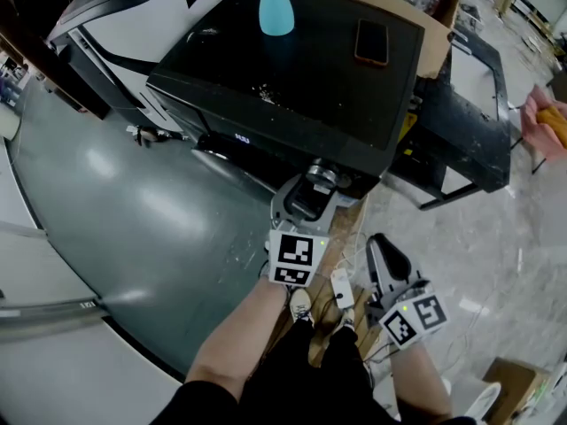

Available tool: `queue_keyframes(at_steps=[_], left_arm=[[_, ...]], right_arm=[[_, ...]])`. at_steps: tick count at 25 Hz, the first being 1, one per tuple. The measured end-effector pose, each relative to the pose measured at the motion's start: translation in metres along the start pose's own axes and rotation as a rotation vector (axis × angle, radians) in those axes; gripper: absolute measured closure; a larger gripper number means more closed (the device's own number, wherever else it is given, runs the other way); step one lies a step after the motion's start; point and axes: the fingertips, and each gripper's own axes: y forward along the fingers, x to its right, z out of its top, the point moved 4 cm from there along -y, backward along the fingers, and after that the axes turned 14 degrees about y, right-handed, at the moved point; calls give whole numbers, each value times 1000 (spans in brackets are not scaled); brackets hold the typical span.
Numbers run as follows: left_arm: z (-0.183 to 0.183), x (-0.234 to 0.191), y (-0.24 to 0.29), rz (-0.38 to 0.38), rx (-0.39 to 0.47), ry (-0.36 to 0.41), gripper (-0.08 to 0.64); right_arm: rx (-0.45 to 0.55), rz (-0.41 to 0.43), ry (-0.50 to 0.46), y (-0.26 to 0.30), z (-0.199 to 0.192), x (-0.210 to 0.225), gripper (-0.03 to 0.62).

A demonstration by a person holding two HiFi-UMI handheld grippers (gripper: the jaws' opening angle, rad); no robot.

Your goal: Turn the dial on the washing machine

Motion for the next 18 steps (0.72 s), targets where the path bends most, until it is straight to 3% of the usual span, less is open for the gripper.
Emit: queue_keyframes(at_steps=[11,18], left_arm=[[3,0,-2,29,-4,154,296],[7,7,2,24,-11,395,295]], right_arm=[[-3,-2,9,0,-4,0,551],[1,-7,12,-1,-5,-1,552]])
